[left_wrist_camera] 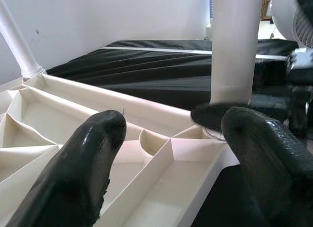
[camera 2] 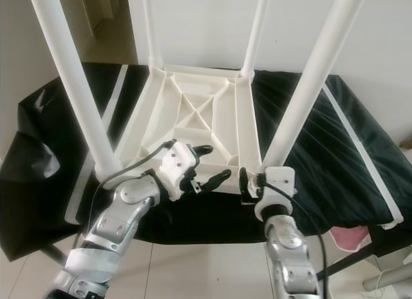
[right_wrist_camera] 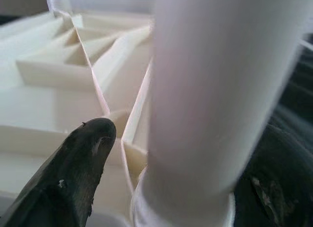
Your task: Building children table
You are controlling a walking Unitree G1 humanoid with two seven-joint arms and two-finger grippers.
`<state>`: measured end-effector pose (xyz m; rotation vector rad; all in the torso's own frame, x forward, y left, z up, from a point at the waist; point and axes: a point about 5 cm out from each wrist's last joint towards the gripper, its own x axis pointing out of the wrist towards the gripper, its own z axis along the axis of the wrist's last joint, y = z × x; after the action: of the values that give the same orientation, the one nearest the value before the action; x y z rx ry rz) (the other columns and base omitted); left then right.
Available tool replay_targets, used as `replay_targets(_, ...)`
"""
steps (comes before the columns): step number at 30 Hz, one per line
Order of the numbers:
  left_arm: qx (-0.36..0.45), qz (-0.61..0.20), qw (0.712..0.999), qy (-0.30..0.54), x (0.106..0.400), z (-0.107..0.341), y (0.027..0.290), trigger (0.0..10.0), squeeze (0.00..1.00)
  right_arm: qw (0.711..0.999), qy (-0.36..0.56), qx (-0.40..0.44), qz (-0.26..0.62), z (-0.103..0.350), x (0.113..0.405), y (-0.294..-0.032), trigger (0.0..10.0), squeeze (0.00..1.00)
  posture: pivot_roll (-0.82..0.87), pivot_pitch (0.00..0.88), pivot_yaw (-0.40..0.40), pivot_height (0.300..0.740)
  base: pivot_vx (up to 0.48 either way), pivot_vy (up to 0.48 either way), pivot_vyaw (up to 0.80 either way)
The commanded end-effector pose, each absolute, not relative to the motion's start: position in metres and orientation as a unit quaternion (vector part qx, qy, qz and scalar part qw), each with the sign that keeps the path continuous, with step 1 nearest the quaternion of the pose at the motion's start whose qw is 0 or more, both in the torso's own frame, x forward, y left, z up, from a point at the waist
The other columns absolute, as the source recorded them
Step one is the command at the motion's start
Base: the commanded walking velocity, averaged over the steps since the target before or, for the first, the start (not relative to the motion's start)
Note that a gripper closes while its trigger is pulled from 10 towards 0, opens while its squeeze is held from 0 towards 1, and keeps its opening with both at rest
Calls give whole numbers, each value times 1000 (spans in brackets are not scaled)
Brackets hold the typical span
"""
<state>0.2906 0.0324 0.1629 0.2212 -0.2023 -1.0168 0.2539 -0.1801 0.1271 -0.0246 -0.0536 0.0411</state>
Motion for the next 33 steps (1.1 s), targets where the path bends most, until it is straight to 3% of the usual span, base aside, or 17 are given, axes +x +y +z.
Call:
replay_targets(1, 107, -458, 878, -93, 292, 159, 33, 10000, 0, 999, -32, -7, 34, 127, 252, -182, 10000, 0, -46, 0, -46, 740, 0, 0, 0)
replay_targets(8, 118, -479, 866, -81, 284, 151, 34, 10000, 0, 990, -38, -8, 137, 132, 246, -195, 10000, 0, -40, 0, -43, 740, 0, 0, 0)
replay_targets(14, 130, -495, 856, -75, 280, 146, 35, 10000, 0, 984, -15, -14, 176, 130, 246, -203, 10000, 0, -40, 0, -41, 740, 0, 0, 0)
replay_targets(19, 144, -520, 840, -56, 276, 141, 32, 10000, 0, 971, 8, -40, 235, 131, 260, -215, 10000, 0, -32, 0, -20, 740, 0, 0, 0)
replay_targets(30, 162, -528, 832, -58, 277, 142, 27, 10000, 0, 955, 16, -71, 287, 131, 278, -205, 10000, 0, -11, 0, -20, 740, 0, 0, 0)
replay_targets(31, 160, -527, 833, -59, 276, 143, 27, 10000, 0, 946, 24, -83, 312, 128, 283, -200, 3098, 0, 2, 0, -22, 740, 0, 0, 0)
replay_targets(32, 160, -527, 833, -59, 276, 143, 27, 10000, 0, 946, 24, -83, 312, 128, 283, -200, 3098, 0, 2, 0, -22, 740, 0, 0, 0)
replay_targets(33, 162, -525, 834, -59, 275, 143, 29, 10000, 0, 939, 32, -94, 329, 126, 286, -197, 0, 0, 12, 0, -26, 740, 0, 0, 0)
